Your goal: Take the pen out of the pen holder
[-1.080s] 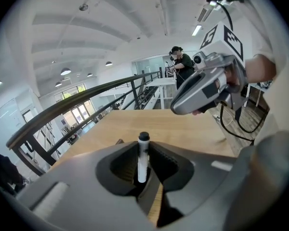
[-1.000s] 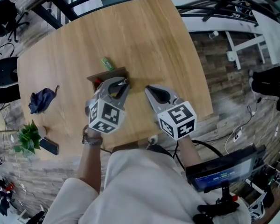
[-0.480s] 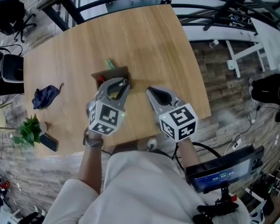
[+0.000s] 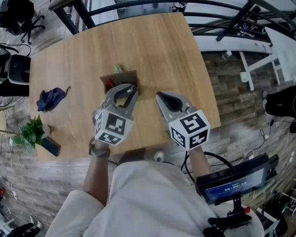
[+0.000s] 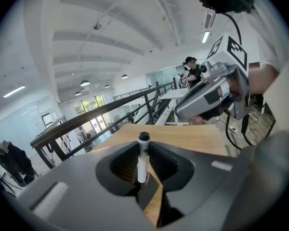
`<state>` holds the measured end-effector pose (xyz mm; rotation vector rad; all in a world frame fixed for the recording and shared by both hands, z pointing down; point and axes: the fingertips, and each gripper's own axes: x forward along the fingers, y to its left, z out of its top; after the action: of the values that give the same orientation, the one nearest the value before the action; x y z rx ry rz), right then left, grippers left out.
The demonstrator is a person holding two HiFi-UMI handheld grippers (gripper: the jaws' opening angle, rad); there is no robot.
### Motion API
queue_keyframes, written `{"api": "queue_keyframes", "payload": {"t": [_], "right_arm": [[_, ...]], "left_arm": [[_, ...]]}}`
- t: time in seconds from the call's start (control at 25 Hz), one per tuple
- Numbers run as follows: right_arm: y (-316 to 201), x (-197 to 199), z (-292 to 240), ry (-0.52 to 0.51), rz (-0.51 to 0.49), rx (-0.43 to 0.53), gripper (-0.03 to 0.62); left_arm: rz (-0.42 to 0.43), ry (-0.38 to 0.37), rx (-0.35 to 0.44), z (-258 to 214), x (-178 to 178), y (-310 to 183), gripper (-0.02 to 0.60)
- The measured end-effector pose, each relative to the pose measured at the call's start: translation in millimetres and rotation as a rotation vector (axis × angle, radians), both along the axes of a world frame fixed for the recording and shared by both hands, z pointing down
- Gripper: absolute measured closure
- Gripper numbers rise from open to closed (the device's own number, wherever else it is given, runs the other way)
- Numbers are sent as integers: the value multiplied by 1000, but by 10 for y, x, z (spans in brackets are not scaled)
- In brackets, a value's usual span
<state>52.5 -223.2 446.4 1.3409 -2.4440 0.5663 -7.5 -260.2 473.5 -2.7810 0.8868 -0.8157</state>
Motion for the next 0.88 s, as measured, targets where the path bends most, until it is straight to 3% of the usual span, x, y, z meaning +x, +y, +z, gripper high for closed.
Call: {"api": "queue_keyframes", "payload": {"t": [0.88], "right_arm": [[-7,-67,-450,23,-77,128,586]], "left_arm": [[-124,102,47,-389,-182,114,514]]}}
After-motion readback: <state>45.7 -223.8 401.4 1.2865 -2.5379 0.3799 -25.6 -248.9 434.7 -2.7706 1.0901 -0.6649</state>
